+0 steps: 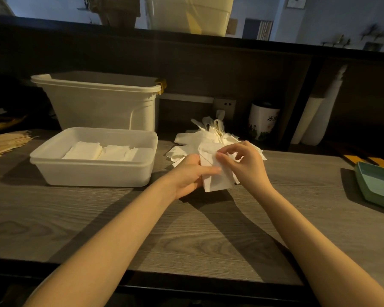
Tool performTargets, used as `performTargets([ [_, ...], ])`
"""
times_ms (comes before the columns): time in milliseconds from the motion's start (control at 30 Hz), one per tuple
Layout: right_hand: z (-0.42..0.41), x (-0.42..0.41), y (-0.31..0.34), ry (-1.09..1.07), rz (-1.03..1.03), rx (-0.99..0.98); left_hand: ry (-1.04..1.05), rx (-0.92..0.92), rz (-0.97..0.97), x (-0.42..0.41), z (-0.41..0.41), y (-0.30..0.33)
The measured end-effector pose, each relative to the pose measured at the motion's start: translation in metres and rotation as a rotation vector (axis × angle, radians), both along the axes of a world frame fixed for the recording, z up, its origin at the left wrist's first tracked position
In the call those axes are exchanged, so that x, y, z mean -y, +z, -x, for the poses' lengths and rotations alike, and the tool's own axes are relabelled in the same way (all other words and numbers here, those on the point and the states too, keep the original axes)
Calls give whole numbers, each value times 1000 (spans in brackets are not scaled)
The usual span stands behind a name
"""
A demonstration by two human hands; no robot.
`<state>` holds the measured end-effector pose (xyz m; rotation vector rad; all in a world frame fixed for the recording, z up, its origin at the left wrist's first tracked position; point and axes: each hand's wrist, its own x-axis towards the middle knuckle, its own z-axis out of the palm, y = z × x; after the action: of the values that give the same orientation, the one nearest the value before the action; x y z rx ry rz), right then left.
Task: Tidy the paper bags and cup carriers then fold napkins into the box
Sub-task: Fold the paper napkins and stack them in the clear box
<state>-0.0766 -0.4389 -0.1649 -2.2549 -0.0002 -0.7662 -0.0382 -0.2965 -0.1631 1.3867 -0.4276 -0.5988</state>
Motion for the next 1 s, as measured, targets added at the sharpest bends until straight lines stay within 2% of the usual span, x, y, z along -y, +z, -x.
performTargets([
  [200, -1, -1, -1, 64, -72, -52, 42, 74, -119, 2, -4, -5],
  [467, -2, 1, 2, 47, -139, -53, 58, 94, -178, 3, -4, -4],
  [733, -4, 0, 0, 23, -90, -45, 96, 25, -106, 4, -2, -2],
  [1000, -1, -1, 0, 115, -205, -29, 87, 229, -262, 4, -3, -7],
])
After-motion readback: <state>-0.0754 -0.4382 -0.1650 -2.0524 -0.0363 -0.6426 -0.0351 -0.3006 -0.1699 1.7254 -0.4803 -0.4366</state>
